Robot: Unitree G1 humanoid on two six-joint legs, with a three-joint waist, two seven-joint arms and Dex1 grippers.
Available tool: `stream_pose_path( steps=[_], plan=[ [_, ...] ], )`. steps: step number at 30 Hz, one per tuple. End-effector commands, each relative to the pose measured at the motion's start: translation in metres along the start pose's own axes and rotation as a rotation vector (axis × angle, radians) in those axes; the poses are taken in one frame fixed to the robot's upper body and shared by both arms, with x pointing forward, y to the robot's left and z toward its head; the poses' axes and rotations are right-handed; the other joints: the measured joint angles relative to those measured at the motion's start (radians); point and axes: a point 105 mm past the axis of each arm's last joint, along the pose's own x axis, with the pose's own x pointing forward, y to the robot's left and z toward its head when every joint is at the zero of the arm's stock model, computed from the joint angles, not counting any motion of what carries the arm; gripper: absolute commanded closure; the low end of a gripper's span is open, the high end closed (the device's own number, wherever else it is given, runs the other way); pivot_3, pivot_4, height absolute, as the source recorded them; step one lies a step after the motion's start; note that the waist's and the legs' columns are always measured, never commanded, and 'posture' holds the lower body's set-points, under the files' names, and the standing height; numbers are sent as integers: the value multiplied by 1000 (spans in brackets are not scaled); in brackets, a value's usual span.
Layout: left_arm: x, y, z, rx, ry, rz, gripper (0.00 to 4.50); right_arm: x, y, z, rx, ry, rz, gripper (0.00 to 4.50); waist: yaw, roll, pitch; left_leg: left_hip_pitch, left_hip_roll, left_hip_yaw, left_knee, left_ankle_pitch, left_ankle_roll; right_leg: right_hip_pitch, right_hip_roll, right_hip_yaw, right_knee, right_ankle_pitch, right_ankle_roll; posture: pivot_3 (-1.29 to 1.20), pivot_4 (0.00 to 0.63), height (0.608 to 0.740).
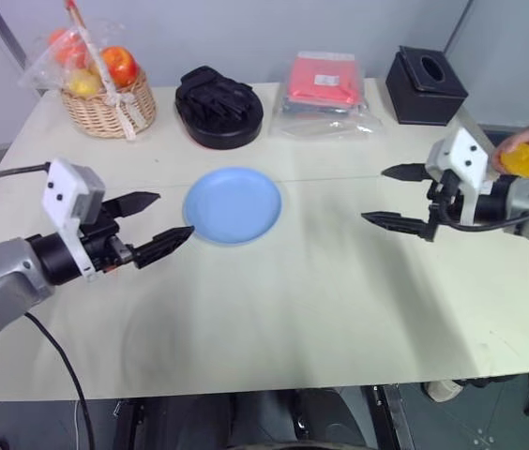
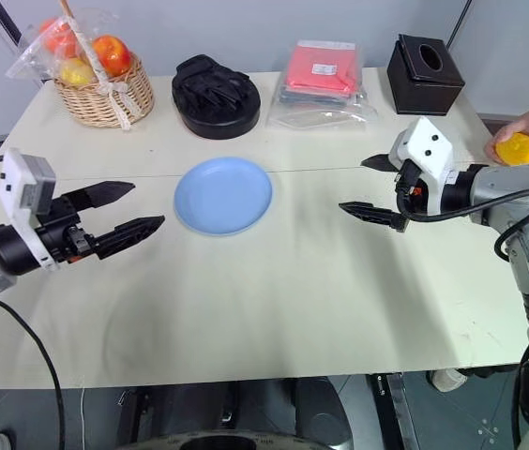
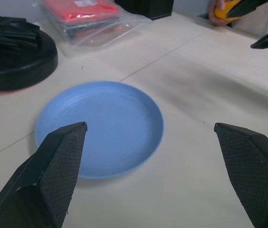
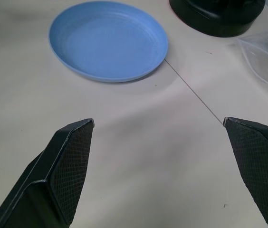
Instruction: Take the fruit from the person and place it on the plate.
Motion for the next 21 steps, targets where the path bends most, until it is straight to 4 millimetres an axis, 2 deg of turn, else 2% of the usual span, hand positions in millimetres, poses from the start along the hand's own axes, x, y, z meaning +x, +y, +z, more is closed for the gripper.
stream_pose_path(
  steps=[1, 21],
  plan=[
    [-5, -2, 9, 43, -21, 14, 0, -1, -2, 10, -39, -27, -6, 32, 0, 0, 0, 0, 0, 0, 0, 0, 0, 0, 0, 0, 0, 0, 0, 0, 150, 740],
    [-5, -2, 8, 40, -19, 15, 0, 3, -3, 12, -51, -25, 5, 32, 0, 0, 0, 0, 0, 0, 0, 0, 0, 0, 0, 0, 0, 0, 0, 0, 150, 740]
  ],
)
